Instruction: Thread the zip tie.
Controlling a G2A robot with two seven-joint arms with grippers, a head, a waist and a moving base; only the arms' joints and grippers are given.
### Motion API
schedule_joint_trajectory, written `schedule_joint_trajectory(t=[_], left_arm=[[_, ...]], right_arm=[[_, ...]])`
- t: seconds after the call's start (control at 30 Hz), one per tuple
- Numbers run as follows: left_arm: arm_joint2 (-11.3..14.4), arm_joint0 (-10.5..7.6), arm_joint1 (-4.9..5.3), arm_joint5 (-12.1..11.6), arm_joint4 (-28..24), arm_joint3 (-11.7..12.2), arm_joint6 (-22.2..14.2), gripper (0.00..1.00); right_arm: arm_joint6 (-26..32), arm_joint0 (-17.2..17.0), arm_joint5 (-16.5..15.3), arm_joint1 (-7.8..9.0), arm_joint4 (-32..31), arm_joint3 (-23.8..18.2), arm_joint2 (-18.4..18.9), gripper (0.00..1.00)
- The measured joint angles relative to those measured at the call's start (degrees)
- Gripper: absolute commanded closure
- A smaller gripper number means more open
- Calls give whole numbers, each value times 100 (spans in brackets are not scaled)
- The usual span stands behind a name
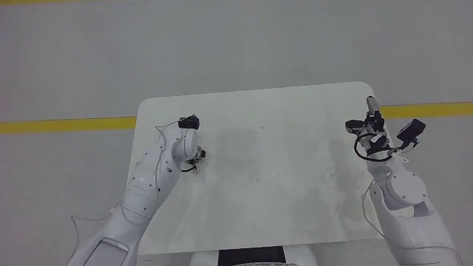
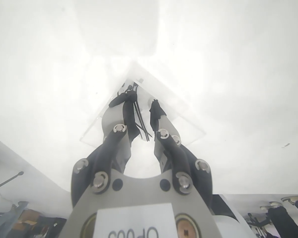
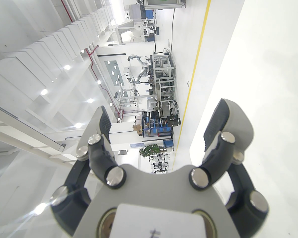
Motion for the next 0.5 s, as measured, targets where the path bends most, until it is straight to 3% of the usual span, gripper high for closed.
schedule_joint_trajectory(t=[0.3,0.5], left_arm=[[1,-25,-37,0,-24,101,57,78],[35,-54,-43,-5,-77,158,114,82]], right_arm=[[0,0,0,0,0,0,0,0],[0,0,0,0,0,0,0,0]])
